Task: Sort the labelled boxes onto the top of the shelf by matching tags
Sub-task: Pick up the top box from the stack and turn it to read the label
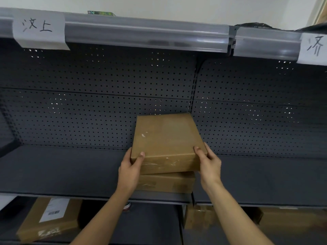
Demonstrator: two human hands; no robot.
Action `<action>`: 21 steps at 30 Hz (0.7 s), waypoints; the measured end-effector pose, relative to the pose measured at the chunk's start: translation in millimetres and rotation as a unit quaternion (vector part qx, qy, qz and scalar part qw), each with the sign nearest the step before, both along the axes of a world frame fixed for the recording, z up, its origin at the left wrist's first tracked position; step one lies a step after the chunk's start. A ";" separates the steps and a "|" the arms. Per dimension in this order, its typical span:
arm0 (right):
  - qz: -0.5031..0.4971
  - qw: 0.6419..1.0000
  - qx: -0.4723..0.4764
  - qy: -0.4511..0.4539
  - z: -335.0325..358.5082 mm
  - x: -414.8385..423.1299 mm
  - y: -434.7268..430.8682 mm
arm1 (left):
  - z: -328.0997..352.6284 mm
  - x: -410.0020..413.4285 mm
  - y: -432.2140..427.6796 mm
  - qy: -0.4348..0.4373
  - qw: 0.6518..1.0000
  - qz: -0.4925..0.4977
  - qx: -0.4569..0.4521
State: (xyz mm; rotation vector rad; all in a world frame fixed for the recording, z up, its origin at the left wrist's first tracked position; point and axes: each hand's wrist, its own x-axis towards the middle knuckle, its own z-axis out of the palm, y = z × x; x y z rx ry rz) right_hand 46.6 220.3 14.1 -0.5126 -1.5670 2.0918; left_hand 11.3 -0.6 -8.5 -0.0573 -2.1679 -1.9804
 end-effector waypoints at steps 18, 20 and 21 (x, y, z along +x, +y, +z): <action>-0.042 0.997 0.003 0.065 28.3 3.9 -26.6 | 10.7 19.2 9.4 0.250 0.748 0.068 -0.612; -0.034 0.997 0.013 0.061 28.9 4.8 -27.2 | 10.6 19.6 9.2 0.260 0.747 0.082 -0.606; -0.028 0.998 0.015 0.062 29.4 5.8 -27.2 | 10.9 20.2 8.9 0.265 0.746 0.087 -0.605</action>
